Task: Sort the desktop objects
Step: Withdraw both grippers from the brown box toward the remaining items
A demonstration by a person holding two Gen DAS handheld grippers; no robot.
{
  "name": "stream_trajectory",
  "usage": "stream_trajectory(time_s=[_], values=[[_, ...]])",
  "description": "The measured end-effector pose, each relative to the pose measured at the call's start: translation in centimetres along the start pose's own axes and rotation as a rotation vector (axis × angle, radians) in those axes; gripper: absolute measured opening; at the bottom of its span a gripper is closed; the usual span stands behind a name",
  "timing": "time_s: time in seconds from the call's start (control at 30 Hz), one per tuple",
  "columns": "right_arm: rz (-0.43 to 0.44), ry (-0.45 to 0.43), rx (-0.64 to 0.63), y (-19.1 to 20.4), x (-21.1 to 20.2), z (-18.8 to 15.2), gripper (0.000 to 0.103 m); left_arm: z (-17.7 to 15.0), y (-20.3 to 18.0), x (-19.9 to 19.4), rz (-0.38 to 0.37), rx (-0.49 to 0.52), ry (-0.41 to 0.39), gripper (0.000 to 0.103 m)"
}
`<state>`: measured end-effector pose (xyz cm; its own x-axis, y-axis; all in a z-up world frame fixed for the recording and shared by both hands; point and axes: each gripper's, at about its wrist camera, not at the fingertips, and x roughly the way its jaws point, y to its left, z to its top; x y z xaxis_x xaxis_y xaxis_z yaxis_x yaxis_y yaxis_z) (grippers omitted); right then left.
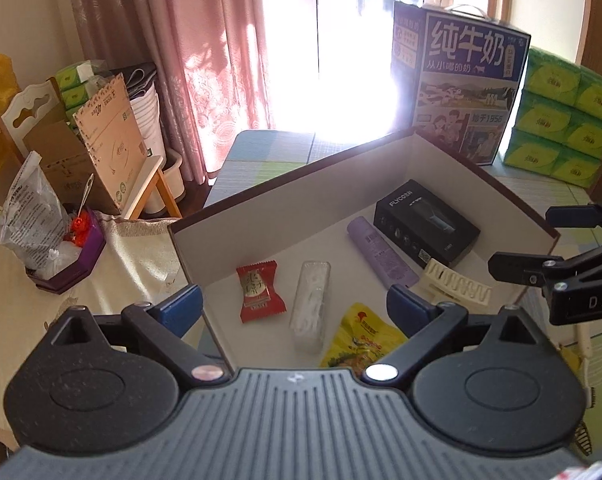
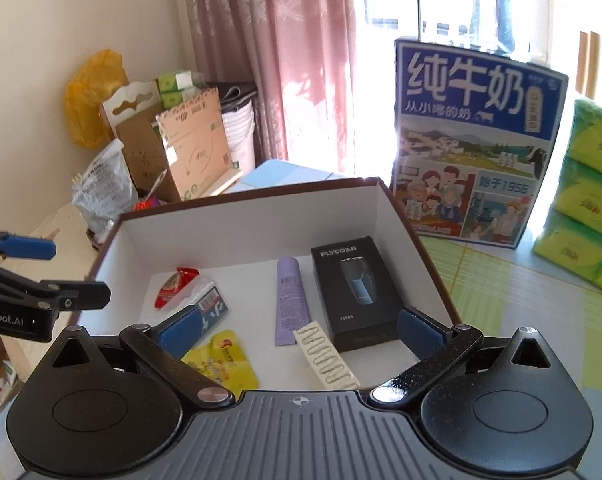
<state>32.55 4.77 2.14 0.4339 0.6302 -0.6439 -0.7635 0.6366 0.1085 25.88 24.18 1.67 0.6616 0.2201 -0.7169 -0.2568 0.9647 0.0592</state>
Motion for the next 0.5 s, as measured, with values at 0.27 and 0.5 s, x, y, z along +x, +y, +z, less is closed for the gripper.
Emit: stream_trajectory(time_s=[0.27,0.5], values=[[0.000,-0.047,0.021,1.1,-4.0,-1.4,0.101,-1.9,-0.8,-4.2,0.010,-0.011,-0.033,0.098],[-0.001,-0.059,0.031,1.7,-7.1,-2.8,0.101,-3.5,-1.9,-7.3,0.013,-0.019,-0.052,0.098]])
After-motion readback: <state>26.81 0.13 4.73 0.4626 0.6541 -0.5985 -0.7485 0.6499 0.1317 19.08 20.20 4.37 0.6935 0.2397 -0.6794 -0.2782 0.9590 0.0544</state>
